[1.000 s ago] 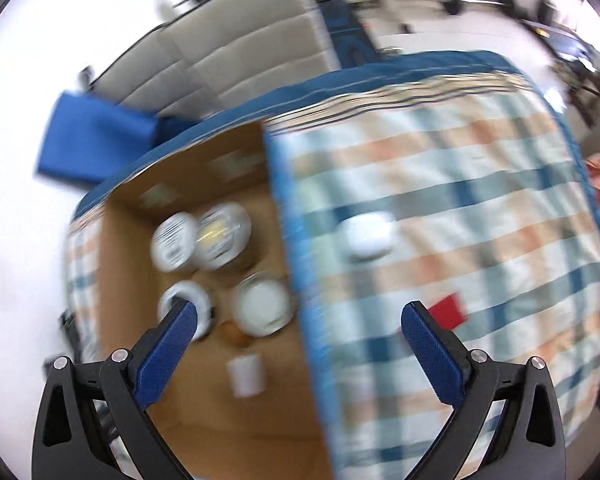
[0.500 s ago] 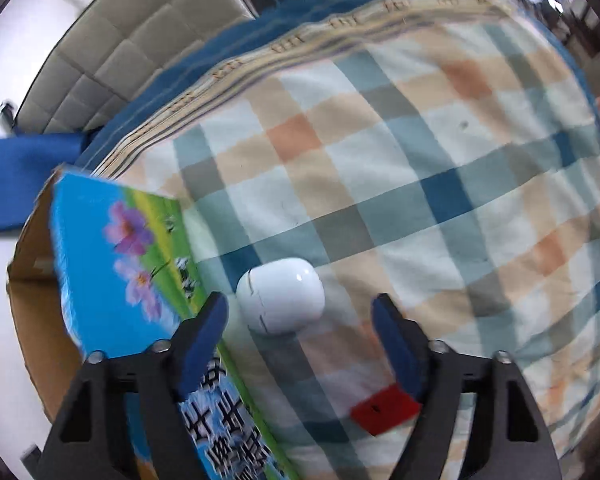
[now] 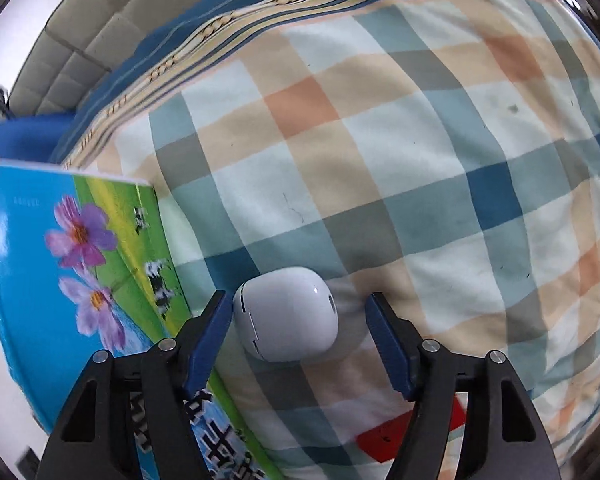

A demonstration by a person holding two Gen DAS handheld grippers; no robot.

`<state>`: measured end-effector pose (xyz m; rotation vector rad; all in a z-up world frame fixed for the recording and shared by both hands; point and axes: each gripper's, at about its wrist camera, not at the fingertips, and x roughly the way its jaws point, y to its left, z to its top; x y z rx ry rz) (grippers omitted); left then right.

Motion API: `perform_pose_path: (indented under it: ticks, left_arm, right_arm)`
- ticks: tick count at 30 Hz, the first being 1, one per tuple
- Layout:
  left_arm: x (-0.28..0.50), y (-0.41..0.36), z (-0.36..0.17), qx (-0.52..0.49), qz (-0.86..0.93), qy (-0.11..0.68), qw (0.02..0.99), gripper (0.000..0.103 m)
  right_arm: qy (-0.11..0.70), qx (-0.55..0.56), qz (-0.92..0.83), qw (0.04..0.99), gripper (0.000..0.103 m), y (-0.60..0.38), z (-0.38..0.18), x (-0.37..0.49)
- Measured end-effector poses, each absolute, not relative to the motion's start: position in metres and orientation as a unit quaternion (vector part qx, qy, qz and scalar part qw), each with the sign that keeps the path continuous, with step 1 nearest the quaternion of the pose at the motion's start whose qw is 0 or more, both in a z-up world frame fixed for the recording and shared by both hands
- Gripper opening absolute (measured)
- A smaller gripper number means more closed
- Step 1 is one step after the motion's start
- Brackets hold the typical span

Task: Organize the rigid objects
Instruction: 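Reach the right tool to the white earbud case and grasp it, then carry the white earbud case into the box and release it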

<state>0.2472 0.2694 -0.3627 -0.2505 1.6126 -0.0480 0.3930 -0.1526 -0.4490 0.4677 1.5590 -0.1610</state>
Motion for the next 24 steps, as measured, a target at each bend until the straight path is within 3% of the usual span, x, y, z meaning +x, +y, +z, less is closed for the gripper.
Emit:
perform_pose_path:
  ticks: [6, 13, 21, 24]
  left_arm:
    - [0.247, 0.269, -0.362, -0.115, -0.022, 0.718, 0.686, 0.010]
    - [0.246, 0.269, -0.361, -0.112, -0.021, 0.719, 0.686, 0.010]
    - [0.246, 0.264, -0.360, -0.109, -0.017, 0.719, 0.686, 0.010]
    - [0.247, 0.263, -0.359, -0.108, -0.017, 0.719, 0.686, 0.010]
  right_arm:
    - [0.730, 0.111, -0.088, 0.668, 0.065, -0.144, -0.452, 0.387]
    - [0.696, 0.195, -0.083, 0.686, 0.066, -0.173, -0.449, 0.380]
    - [0.696, 0.204, -0.100, 0.681, 0.065, -0.179, -0.450, 0.408]
    - [0.700, 0.167, -0.119, 0.684, 0.052, -0.174, -0.449, 0.414]
